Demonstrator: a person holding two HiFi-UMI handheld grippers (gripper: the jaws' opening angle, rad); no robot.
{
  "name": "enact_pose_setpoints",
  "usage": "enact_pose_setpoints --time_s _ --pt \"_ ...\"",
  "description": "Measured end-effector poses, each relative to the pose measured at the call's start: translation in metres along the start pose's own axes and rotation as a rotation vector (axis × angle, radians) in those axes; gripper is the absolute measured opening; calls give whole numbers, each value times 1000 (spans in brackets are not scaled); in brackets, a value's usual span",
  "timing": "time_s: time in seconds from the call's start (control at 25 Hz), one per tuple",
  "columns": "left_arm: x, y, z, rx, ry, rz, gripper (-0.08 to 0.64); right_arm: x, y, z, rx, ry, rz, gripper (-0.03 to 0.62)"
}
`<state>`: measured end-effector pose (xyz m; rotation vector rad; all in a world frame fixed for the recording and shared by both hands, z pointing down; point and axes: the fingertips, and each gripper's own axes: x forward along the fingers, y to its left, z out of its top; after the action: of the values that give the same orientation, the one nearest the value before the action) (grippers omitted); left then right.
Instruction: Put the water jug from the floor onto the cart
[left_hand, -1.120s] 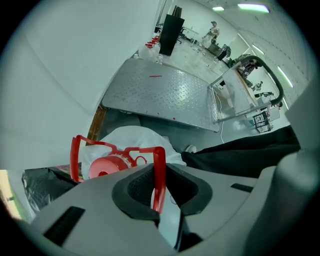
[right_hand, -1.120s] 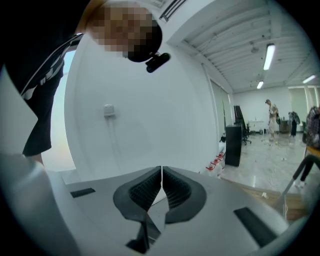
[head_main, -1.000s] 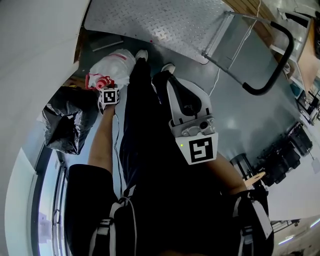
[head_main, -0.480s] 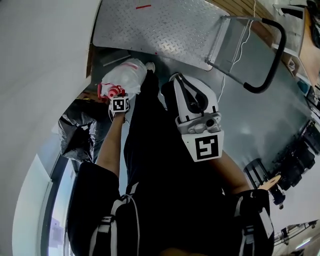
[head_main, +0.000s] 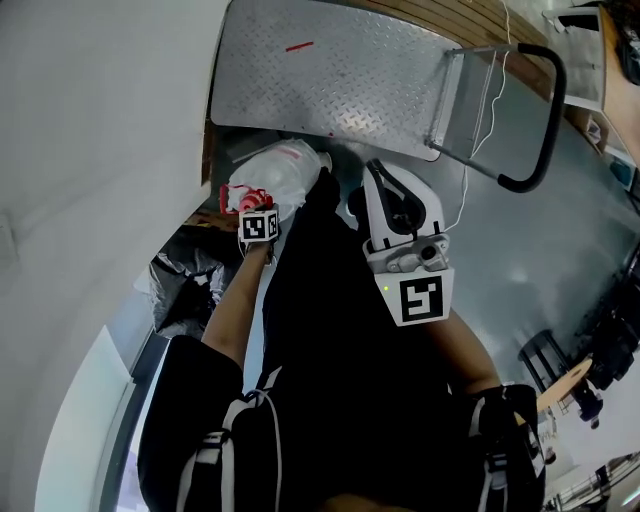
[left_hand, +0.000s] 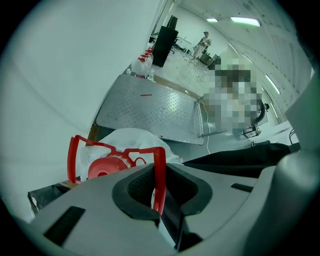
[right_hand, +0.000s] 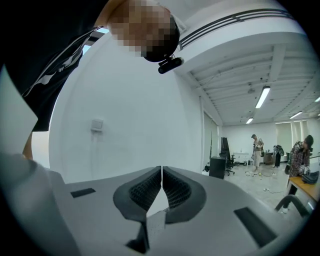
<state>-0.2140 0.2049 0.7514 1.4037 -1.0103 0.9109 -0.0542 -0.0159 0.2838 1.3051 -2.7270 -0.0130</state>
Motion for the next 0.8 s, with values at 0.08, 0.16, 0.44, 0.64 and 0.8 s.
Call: enact_pose_setpoints --time_s 0.08,0.16,0.44,0.64,0.8 --pt "-5 -5 8 16 -2 -7 61 -3 -4 3 0 -7 -22 20" --pt "-9 -10 15 46 -2 -8 61 -7 -11 6 3 -16 -42 20" --pt "-24 -27 33 158 1 22 61 -30 -44 13 20 -50 -107 20" --pt "-31 -41 47 149 -15 21 61 -51 -66 8 38 -46 -115 20" --pt "-34 -51 57 122 -24 20 61 -62 -82 9 63 -62 -118 20"
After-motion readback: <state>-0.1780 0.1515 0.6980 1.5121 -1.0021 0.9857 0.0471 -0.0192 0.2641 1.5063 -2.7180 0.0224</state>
